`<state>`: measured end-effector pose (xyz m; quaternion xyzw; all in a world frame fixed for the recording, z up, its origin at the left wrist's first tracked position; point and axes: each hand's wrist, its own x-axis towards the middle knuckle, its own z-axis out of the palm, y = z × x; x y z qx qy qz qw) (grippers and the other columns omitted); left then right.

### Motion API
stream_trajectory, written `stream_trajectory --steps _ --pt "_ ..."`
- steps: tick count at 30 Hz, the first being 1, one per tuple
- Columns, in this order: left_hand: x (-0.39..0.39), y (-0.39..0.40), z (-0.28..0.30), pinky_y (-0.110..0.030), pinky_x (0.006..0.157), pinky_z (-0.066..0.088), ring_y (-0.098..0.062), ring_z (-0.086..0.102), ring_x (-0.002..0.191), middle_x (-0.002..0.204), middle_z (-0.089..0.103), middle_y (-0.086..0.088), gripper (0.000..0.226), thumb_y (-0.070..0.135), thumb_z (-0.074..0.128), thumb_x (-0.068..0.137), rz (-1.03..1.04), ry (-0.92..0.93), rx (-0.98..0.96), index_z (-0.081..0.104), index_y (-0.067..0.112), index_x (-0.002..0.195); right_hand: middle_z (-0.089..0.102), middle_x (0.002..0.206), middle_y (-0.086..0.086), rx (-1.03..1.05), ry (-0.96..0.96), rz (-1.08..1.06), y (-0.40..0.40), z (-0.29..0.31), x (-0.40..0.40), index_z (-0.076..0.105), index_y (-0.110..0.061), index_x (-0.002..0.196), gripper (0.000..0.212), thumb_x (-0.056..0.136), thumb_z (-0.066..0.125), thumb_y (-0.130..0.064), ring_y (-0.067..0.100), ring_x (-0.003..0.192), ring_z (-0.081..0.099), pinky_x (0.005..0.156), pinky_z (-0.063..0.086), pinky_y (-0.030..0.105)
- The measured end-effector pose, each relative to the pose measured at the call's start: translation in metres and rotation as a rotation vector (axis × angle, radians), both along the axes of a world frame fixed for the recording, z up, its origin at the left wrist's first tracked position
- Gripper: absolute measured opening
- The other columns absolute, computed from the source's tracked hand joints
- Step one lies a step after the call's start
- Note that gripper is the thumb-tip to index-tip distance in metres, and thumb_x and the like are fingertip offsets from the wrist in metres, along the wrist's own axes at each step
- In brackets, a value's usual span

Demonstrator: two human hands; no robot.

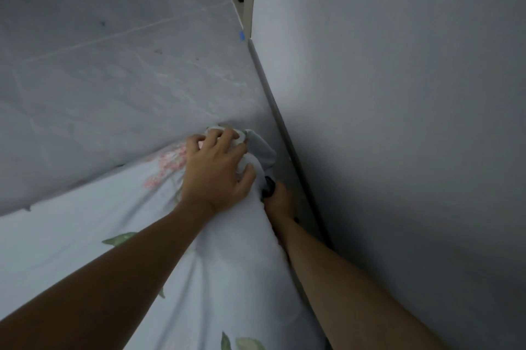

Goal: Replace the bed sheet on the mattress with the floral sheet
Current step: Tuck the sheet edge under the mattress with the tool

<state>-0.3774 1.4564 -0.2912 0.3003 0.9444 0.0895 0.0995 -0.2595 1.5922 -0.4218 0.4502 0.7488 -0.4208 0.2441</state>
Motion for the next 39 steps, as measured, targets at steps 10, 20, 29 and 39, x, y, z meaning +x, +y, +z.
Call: stream_trajectory --steps 10,20,29,39 --pt "-0.002 0.005 0.032 -0.043 0.083 0.035 -0.026 0.053 0.094 0.099 0.060 -0.003 0.035 0.047 0.048 0.090 0.007 0.043 -0.030 0.068 0.019 0.098 0.063 0.121 0.006 -0.102 0.108 0.101 0.012 0.032 -0.005 0.059 -0.017 0.119 0.039 0.083 0.065 -0.031 0.026 0.109 0.062 0.095 0.055 0.044" --pt "-0.081 0.024 0.034 -0.039 0.087 0.048 -0.023 0.059 0.103 0.117 0.066 0.000 0.033 0.058 0.048 0.098 0.040 -0.627 -0.237 0.069 0.033 0.103 0.072 0.090 0.002 -0.293 0.234 0.168 0.021 0.012 -0.053 0.070 -0.019 0.089 0.010 0.080 0.071 -0.018 0.021 0.083 0.067 0.073 0.055 0.036" --pt "-0.039 -0.006 0.057 -0.041 0.085 0.049 -0.024 0.053 0.117 0.124 0.061 -0.001 0.065 0.075 0.032 0.095 0.146 -0.283 -0.239 0.065 0.027 0.126 0.055 0.131 0.017 -0.042 0.151 0.168 0.046 0.055 -0.064 0.061 -0.003 0.129 0.044 0.102 0.055 -0.037 0.033 0.123 0.055 0.097 0.049 0.038" --pt "-0.034 -0.001 0.075 -0.032 0.069 0.039 -0.020 0.057 0.085 0.096 0.067 0.002 0.048 0.068 0.046 0.089 0.287 -0.207 -0.216 0.071 0.028 0.094 0.076 0.102 0.012 -0.266 0.468 -0.371 0.058 0.099 -0.055 0.074 -0.010 0.111 0.024 0.107 0.055 -0.025 0.026 0.094 0.074 0.081 0.064 0.040"
